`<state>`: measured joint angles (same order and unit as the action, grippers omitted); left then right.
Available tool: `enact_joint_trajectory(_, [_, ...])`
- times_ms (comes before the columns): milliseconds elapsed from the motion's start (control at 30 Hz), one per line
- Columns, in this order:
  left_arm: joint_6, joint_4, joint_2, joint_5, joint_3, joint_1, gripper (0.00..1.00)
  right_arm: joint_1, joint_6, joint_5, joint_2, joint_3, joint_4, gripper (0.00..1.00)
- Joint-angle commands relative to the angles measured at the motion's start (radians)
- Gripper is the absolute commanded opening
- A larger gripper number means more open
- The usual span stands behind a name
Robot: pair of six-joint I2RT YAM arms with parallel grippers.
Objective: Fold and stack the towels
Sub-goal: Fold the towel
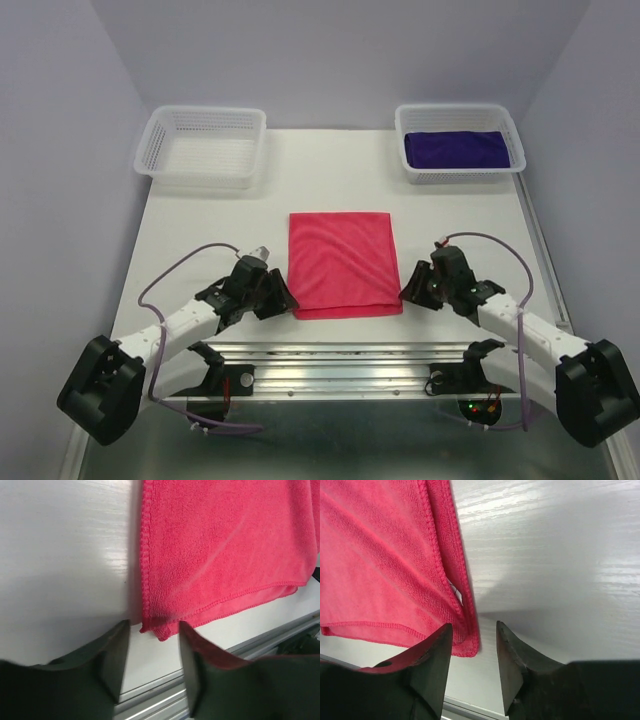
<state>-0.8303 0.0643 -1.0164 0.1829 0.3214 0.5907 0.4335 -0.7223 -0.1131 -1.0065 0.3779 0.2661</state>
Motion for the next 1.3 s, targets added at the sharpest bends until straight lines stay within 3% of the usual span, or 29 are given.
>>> enact_joint_trajectory(0, [0.033,0.078,0.076,-0.005,0.065,0.011,0.63,0.008,0.030,0.068,0.055,0.082,0.085,0.53])
enact_joint_trajectory(33, [0.034,0.091,0.094,-0.011,0.076,0.011,0.68,0.008,0.037,0.075,0.060,0.091,0.090,0.60])
enact_joint_trajectory(67, [0.037,0.107,0.125,-0.026,0.096,0.011,0.81,0.007,0.049,0.081,0.062,0.113,0.090,0.70])
enact_joint_trajectory(133, [0.040,0.109,0.140,-0.049,0.125,0.011,0.99,0.008,0.069,0.072,0.045,0.137,0.072,0.79])
enact_joint_trajectory(167, [0.046,0.100,0.136,-0.089,0.160,0.011,0.99,0.008,0.075,0.067,0.034,0.153,0.043,0.86])
enact_joint_trajectory(200, [0.056,0.086,0.127,-0.111,0.180,0.011,0.99,0.007,0.089,0.064,0.017,0.167,0.023,1.00])
enact_joint_trajectory(267, [0.074,0.048,0.087,-0.175,0.226,0.009,0.99,0.007,0.104,0.082,-0.050,0.226,-0.017,1.00])
enact_joint_trajectory(433, [0.166,0.048,-0.181,-0.356,0.471,-0.014,0.99,0.007,0.184,0.209,-0.319,0.462,-0.068,1.00])
enact_joint_trajectory(567, [0.214,0.065,-0.417,-0.309,0.652,-0.083,0.99,0.004,0.225,0.280,-0.536,0.648,-0.018,1.00])
enact_joint_trajectory(767, [0.256,0.046,-0.612,-0.264,0.771,-0.172,0.99,-0.012,0.279,0.359,-0.733,0.820,-0.005,1.00])
enact_joint_trajectory(967, [0.286,0.032,-0.740,-0.217,0.834,-0.207,0.84,-0.033,0.305,0.377,-0.866,0.927,0.005,0.95])
enact_joint_trajectory(1067, [0.292,0.029,-0.803,-0.204,0.875,-0.222,0.78,-0.042,0.310,0.385,-0.902,0.951,0.005,0.85])
enact_joint_trajectory(1267, [0.309,0.020,-0.870,-0.188,0.924,-0.232,0.63,-0.065,0.319,0.362,-0.948,0.967,-0.004,0.74])
